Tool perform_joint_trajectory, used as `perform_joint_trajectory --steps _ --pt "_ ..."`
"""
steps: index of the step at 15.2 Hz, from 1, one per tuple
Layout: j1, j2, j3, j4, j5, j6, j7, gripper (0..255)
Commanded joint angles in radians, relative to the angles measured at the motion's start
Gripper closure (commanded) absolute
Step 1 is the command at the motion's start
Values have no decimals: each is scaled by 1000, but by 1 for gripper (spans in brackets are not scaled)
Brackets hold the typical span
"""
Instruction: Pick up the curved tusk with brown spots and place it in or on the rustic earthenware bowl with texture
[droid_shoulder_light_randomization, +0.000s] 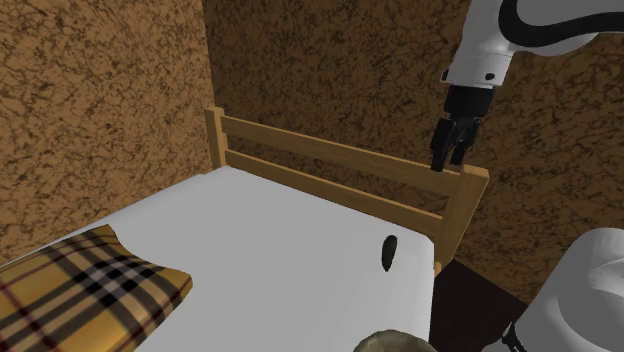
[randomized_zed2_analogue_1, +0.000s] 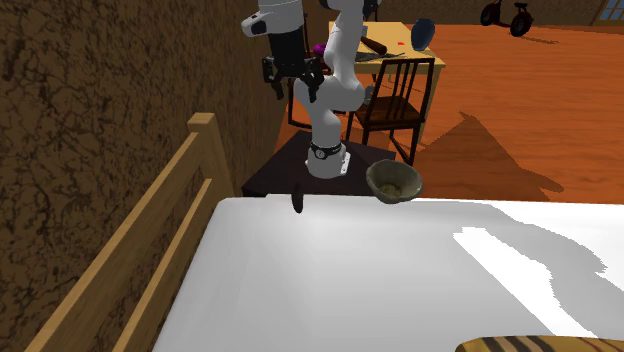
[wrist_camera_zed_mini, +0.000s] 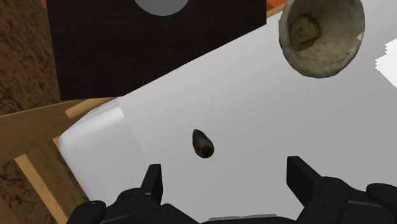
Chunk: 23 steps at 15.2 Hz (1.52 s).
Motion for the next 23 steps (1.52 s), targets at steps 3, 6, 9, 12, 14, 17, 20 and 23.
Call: perform_joint_trajectory --steps 3,6,9,12,14,17,20,23 --pt "1 4 -3 -65 7 73 -11 0" --pt "3 23 -7 -153 18 186 -28 0" --pt "8 59 -11 -230 33 304 -48 0" --pt "15 114 -15 -295 51 429 -71 0" --pt "22 163 -18 -330 66 516 -88 0" --pt "36 253 -24 -371 95 651 -119 0" --pt "50 319 -28 -393 118 741 -141 0" --pt "59 350 -25 -413 132 794 -148 0"
